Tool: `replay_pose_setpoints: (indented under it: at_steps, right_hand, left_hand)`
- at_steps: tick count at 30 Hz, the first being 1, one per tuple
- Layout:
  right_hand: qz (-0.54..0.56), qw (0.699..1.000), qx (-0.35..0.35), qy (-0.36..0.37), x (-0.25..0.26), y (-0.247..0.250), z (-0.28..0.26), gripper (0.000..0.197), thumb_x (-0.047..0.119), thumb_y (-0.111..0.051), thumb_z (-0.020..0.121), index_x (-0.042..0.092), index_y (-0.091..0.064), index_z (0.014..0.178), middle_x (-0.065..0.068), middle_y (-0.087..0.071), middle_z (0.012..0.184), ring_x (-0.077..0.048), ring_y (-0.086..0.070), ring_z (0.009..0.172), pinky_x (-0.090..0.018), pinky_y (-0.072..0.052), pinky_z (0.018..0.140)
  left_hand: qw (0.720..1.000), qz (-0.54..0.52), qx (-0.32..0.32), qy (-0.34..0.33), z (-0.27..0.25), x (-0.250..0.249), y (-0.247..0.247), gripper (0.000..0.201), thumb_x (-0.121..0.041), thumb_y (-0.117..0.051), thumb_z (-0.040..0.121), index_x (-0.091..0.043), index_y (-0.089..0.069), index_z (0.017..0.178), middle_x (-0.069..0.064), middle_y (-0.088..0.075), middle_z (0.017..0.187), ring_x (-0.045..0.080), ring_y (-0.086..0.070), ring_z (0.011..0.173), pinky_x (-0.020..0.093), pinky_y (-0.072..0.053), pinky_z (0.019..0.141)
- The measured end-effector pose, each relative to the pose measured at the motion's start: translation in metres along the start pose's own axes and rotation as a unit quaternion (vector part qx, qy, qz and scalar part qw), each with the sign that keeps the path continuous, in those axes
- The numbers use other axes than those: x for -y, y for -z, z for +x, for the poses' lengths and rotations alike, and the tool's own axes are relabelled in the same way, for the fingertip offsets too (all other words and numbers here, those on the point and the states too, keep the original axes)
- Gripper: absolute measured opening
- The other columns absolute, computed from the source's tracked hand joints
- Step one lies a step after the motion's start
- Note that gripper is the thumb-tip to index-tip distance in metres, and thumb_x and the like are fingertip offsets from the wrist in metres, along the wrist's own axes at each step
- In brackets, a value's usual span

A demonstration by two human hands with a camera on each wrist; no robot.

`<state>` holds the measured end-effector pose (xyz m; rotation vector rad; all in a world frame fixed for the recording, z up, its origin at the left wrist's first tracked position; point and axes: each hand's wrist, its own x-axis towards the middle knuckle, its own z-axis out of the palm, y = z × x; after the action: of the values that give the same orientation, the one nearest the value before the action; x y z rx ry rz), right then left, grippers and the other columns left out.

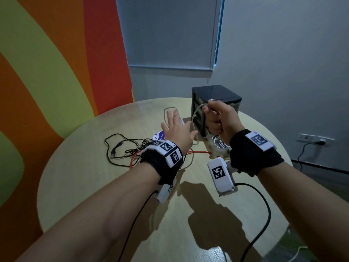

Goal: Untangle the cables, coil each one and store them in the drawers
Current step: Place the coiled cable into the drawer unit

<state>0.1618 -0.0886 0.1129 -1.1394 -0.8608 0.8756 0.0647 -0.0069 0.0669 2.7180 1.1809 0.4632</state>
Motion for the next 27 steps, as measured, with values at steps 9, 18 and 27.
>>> replay_pose_setpoints:
  at_steps: [9, 18, 27]
  right_hand:
    - [0.111, 0.991, -0.043, 0.060, 0.002, 0.004, -0.001, 0.021, 0.011, -0.033, 0.101, 0.003, -0.052, 0.107, -0.002, -0.067, 0.077, -0.008, -0.052, 0.042, -0.018, -0.045, 0.044]
    - [0.057, 0.986, -0.131, 0.084, -0.012, 0.012, 0.008, 0.044, 0.007, -0.034, 0.101, 0.005, -0.022, 0.143, -0.013, -0.056, 0.128, -0.011, -0.070, 0.075, -0.028, -0.058, 0.076]
    - [-0.166, 0.977, -0.119, 0.058, -0.030, 0.015, 0.004, 0.041, 0.019, -0.032, 0.102, 0.018, -0.028, 0.143, -0.013, -0.063, 0.105, -0.025, -0.064, 0.086, -0.042, -0.054, 0.084]
  left_hand:
    - [0.993, -0.077, -0.093, 0.013, 0.001, 0.001, 0.002, 0.015, -0.025, -0.050, 0.087, -0.013, -0.057, 0.092, 0.010, -0.017, 0.154, 0.028, 0.008, 0.145, 0.054, 0.001, 0.114]
    - [0.985, -0.145, -0.012, -0.088, -0.008, 0.003, 0.007, 0.012, -0.017, -0.047, 0.090, -0.010, -0.049, 0.100, 0.013, -0.062, 0.081, 0.031, -0.057, 0.073, 0.038, -0.049, 0.070]
    - [0.966, -0.109, -0.018, -0.235, -0.003, 0.002, 0.011, 0.026, -0.020, -0.053, 0.093, -0.018, -0.066, 0.116, 0.012, -0.067, 0.094, 0.025, -0.059, 0.084, 0.038, -0.048, 0.076]
